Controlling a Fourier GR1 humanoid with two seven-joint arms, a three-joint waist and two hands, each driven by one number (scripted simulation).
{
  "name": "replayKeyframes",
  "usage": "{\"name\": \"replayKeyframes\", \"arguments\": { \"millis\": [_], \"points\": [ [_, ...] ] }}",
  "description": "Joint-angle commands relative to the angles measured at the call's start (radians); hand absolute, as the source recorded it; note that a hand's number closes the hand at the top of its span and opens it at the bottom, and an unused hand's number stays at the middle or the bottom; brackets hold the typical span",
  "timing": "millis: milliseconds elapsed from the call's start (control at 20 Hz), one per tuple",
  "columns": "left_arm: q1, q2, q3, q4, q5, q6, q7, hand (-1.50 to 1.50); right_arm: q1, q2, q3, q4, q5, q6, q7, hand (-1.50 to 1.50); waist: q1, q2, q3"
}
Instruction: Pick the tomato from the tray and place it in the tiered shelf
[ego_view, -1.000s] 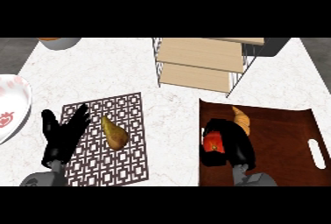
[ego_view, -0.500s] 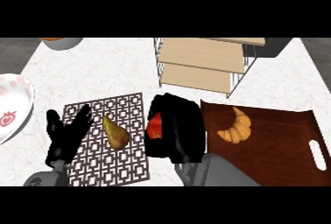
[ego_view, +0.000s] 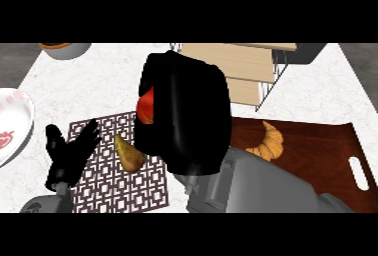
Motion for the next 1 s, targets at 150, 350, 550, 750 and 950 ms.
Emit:
{"name": "replayKeyframes", "arguments": {
  "millis": [150,350,550,750,950],
  "points": [
    [0.034,-0.019,-0.006,-0.002,-0.006,0.006,-0.02,0.0,-0.197,0.013,-0.24,0.115,-0.01,0.082,0.149,1.5,-0.004,0.005,0.001],
    [0.021,-0.009,-0.006,-0.019,-0.008,0.0,-0.006,0.0,-0.287,-0.043,-0.385,0.183,-0.036,0.142,0.052,1.5,-0.009,0.006,0.001],
    [-0.013,-0.007,0.008,-0.008,-0.014,0.018,0.001,0.0,-0.329,-0.07,-0.46,0.288,-0.034,0.141,-0.019,1.5,-0.009,0.009,0.001],
    [-0.002,-0.003,0.009,-0.026,-0.009,0.009,0.009,0.0,-0.419,-0.128,-0.556,0.382,-0.089,0.201,-0.09,1.5,-0.004,0.01,0.001],
    [0.035,0.007,0.015,-0.068,0.007,-0.012,0.021,0.0,-0.391,-0.159,-0.577,0.455,-0.129,0.228,-0.19,1.5,0.0,0.009,0.002]
  ]
}}
